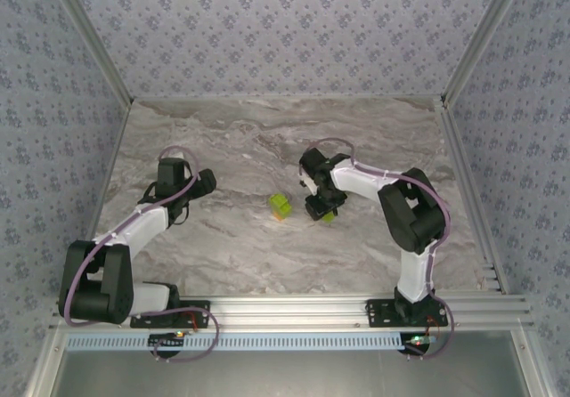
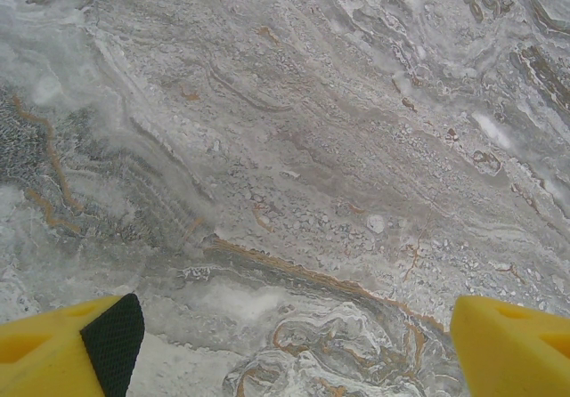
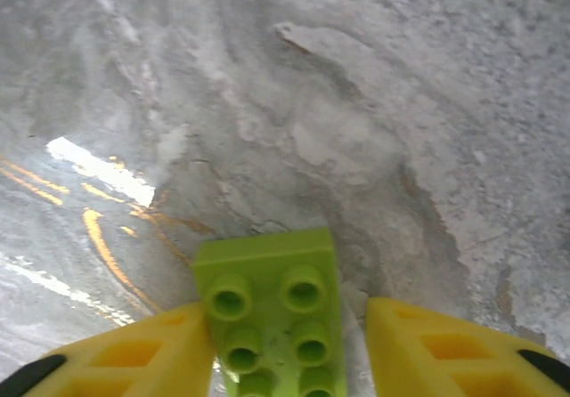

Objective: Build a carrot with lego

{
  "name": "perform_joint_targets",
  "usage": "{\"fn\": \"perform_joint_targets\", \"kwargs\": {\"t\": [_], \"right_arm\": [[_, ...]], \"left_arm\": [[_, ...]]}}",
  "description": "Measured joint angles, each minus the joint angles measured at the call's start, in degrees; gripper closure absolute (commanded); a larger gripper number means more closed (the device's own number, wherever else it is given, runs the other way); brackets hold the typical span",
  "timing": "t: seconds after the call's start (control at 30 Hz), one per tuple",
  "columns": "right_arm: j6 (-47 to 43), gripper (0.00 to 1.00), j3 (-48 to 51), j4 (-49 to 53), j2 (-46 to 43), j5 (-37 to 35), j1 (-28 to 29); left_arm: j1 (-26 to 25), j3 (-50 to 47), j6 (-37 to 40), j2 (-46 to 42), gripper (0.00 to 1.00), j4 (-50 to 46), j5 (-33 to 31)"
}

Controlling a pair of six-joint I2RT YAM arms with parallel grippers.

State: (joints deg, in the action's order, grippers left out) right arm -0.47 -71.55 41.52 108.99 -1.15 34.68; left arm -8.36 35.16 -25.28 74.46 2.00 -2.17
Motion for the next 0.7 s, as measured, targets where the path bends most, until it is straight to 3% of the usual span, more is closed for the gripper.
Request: {"fn": "perform_joint_targets", "kwargs": {"t": [0.27, 0.5, 0.7], "right_arm": [[0.0, 0.65, 0.0, 0.1, -0.1, -0.4, -0.3], [1.6, 0.67, -0.7, 3.0, -1.3, 0.6, 0.0], [4.0, 0.67, -7.8, 10.2, -6.3, 1.6, 0.7]], "left_arm": [[0.0, 0.0, 0.0, 0.0, 0.09, 0.0, 0.0], [0.0, 0.0, 0.0, 0.0, 0.09, 0.0, 0.0], [0.0, 0.0, 0.0, 0.0, 0.09, 0.0, 0.0]]}}
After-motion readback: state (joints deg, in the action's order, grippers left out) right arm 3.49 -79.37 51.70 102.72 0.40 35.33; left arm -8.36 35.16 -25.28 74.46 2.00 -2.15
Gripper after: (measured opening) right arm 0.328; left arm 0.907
